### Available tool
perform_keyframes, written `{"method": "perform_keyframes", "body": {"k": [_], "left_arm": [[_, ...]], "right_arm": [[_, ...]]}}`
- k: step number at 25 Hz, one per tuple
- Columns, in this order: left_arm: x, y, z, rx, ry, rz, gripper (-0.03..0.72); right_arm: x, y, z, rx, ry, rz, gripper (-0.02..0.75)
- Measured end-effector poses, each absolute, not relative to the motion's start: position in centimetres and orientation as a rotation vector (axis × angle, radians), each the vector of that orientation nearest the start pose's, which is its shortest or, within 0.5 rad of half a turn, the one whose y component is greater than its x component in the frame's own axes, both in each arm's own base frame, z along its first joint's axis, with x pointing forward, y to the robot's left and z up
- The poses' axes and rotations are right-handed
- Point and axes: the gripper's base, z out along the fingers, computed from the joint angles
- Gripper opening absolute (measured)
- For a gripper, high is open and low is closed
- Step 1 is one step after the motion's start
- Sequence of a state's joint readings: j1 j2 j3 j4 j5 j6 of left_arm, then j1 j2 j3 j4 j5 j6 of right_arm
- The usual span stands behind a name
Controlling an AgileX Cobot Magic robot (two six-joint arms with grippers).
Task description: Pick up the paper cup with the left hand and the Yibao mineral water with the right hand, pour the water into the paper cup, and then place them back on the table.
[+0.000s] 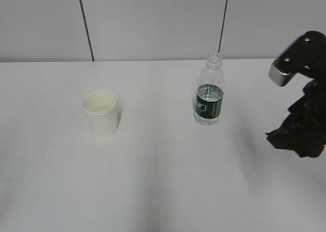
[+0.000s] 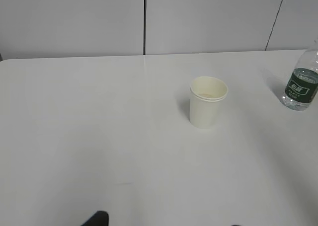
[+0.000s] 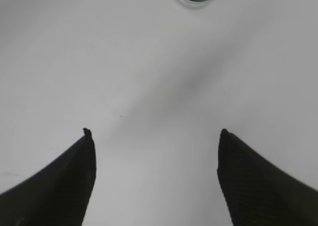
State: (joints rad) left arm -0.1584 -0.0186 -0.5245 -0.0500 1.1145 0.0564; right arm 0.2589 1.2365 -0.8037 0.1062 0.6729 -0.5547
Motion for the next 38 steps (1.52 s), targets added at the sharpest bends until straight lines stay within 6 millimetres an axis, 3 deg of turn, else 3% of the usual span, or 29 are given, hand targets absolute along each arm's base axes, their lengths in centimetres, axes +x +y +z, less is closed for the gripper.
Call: {"method": "perform_keyframes", "body": {"k": [3, 12, 23, 38], "left_arm": [[-1.4, -0.2, 28.0, 0.226, 2.044, -0.123, 0.434], [-1.4, -0.2, 28.0, 0.226, 2.044, -0.123, 0.434], [-1.4, -0.2, 28.0, 0.226, 2.044, -0.123, 0.434], [-1.4, -0.2, 28.0, 0.226, 2.044, -0.123, 0.434]], "right_arm": [[21.4, 4.6, 26.5, -0.788, 2.442, -0.019, 0.592], [15.0, 1.3, 26.2, -0.52, 2.435, -0.026, 0.592], [9.4, 1.4, 25.4, -0.367, 2.344, 0.046, 0.592], [3.6, 1.3, 27.7, -0.235, 2.067, 0.082, 0.592]]}}
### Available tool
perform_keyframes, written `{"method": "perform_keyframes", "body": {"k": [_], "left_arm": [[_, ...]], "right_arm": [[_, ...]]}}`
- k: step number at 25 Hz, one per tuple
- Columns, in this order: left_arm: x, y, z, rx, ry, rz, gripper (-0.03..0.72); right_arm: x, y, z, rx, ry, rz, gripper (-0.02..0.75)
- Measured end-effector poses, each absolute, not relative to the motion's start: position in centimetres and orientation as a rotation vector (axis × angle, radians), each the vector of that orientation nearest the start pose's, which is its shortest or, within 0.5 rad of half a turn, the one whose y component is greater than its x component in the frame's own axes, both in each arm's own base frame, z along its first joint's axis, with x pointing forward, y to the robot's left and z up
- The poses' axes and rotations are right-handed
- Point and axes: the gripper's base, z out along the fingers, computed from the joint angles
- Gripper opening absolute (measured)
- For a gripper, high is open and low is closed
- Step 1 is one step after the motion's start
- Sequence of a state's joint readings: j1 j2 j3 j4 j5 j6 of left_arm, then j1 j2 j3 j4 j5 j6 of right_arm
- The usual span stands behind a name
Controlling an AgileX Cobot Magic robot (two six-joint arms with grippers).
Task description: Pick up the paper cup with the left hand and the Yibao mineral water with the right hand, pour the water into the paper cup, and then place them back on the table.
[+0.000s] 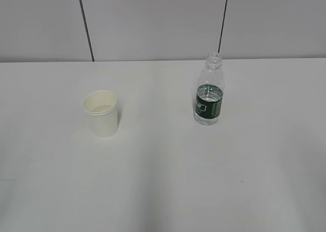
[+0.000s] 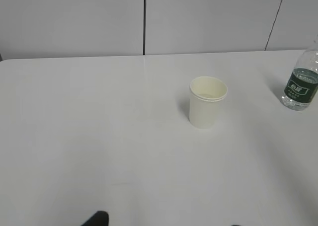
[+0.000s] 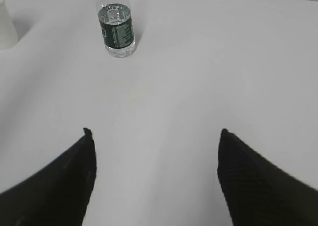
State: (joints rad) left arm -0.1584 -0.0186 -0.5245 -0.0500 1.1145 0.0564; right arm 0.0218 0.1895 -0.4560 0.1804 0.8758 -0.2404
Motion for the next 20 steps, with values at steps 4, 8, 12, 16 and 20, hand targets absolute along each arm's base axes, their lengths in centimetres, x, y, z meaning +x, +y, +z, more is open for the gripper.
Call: {"method": "perform_keyframes", "body": {"k": [4, 8, 12, 16, 20], "left_arm": [[-1.4, -0.2, 28.0, 0.226, 2.044, -0.123, 0.434], [-1.4, -0.2, 28.0, 0.226, 2.044, -0.123, 0.434], [-1.4, -0.2, 28.0, 0.226, 2.044, -0.123, 0.434], [-1.4, -0.2, 28.0, 0.226, 2.044, -0.123, 0.434], [-1.4, -0.2, 28.0, 0.226, 2.044, -0.123, 0.434]], "right_arm": [[2.2, 1.4, 28.1, -0.218, 2.039, 0.097, 0.592], [1.0, 1.4, 28.4, -0.228, 2.039, 0.101, 0.592], [0.2, 1.4, 28.2, -0.234, 2.053, 0.106, 0.592], [-0.8, 1.4, 27.8, -0.245, 2.062, 0.096, 0.592], [-1.3, 1.1, 27.5, -0.244, 2.073, 0.061, 0.592]]}}
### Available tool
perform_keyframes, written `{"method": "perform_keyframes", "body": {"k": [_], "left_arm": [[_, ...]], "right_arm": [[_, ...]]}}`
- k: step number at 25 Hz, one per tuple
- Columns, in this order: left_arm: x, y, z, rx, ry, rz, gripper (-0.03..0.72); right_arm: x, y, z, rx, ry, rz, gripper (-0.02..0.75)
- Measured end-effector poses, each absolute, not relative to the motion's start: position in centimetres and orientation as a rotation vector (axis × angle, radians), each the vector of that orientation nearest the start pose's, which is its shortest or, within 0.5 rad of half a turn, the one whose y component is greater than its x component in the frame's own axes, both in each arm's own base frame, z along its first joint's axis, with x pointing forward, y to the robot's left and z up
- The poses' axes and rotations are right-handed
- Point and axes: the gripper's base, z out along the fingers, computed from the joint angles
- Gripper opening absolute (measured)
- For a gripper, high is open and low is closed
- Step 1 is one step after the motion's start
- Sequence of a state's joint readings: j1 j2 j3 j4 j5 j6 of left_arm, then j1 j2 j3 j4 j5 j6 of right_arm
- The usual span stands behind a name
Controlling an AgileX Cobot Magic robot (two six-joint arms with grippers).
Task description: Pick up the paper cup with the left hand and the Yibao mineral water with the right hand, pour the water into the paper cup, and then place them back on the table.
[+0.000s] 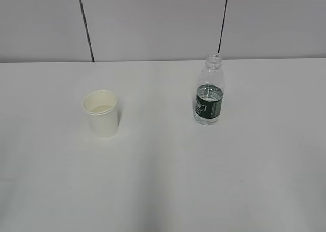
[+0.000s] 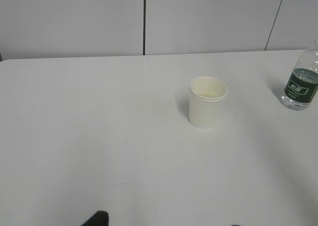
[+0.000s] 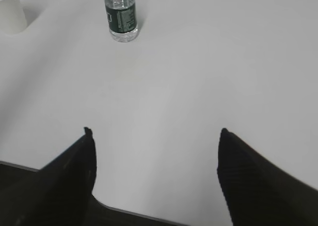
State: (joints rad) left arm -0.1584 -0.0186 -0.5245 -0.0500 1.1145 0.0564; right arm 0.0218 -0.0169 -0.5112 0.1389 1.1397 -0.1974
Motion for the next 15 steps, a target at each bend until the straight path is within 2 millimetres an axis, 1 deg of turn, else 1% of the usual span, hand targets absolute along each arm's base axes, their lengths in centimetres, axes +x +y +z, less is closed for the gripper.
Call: {"method": "perform_keyframes", "body": {"k": [9, 15], "left_arm": [[-1.35, -0.2, 27.95, 0.226, 2.044, -0.123, 0.434], [-1.35, -0.19, 27.95, 0.226, 2.044, -0.122, 0.434]], "right_arm": [[-1.16, 0.95, 27.05, -0.219, 2.097, 0.05, 0.592], [-1.13, 0.47, 27.01, -0.138, 2.108, 0.023, 0.592]]}}
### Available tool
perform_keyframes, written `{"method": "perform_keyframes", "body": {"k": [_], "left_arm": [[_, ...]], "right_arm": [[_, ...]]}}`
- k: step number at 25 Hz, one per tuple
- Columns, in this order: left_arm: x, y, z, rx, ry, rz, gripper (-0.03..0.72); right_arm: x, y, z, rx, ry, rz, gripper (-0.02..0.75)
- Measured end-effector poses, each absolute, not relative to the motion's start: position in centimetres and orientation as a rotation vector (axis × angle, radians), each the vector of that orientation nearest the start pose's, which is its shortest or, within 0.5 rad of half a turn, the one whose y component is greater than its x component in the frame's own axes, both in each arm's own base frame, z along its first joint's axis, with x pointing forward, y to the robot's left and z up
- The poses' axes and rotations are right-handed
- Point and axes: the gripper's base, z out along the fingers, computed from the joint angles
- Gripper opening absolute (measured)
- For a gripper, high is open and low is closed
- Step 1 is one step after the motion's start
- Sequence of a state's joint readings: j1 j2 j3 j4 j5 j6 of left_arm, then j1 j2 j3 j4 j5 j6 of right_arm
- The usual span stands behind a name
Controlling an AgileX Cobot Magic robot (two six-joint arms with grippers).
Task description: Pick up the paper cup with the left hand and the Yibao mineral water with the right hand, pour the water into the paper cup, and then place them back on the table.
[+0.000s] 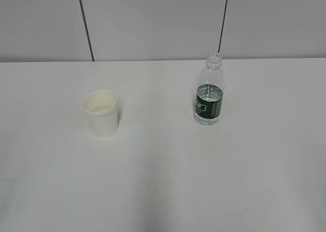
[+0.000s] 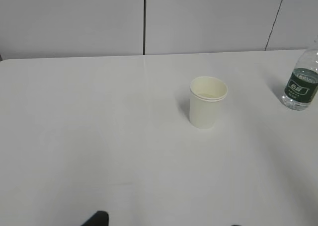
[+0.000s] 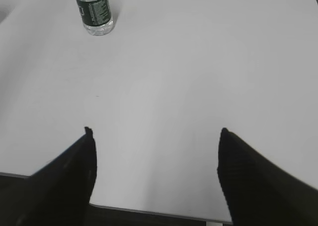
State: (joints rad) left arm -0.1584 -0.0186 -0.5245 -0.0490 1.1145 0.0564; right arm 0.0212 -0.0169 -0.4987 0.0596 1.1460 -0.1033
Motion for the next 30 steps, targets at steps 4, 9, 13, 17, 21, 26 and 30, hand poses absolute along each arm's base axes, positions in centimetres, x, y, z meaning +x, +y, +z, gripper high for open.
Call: {"method": "perform_keyframes", "body": {"k": [4, 9, 13, 17, 21, 26, 30], "left_arm": [[-1.35, -0.19, 27.95, 0.226, 2.044, -0.122, 0.434], [-1.35, -0.19, 27.95, 0.226, 2.044, -0.122, 0.434], [-1.35, -0.19, 27.95, 0.226, 2.044, -0.122, 0.434], [-1.35, -0.19, 27.95, 0.226, 2.044, -0.122, 0.434], [-1.35, -0.19, 27.95, 0.226, 2.044, -0.122, 0.434], [-1.35, -0.19, 27.95, 0.226, 2.044, -0.122, 0.434], [-1.35, -0.19, 27.95, 0.226, 2.044, -0.122, 0.434]], "right_arm": [[-1.12, 0.4, 27.01, -0.122, 2.109, 0.021, 0.592], [-1.12, 0.38, 27.01, -0.119, 2.11, 0.02, 0.592], [-1.12, 0.38, 27.01, -0.119, 2.11, 0.02, 0.592], [-1.12, 0.38, 27.01, -0.119, 2.11, 0.02, 0.592], [-1.12, 0.38, 27.01, -0.118, 2.11, 0.02, 0.592], [-1.12, 0.38, 27.01, -0.118, 2.11, 0.02, 0.592], [-1.12, 0.38, 27.01, -0.118, 2.11, 0.02, 0.592]]}}
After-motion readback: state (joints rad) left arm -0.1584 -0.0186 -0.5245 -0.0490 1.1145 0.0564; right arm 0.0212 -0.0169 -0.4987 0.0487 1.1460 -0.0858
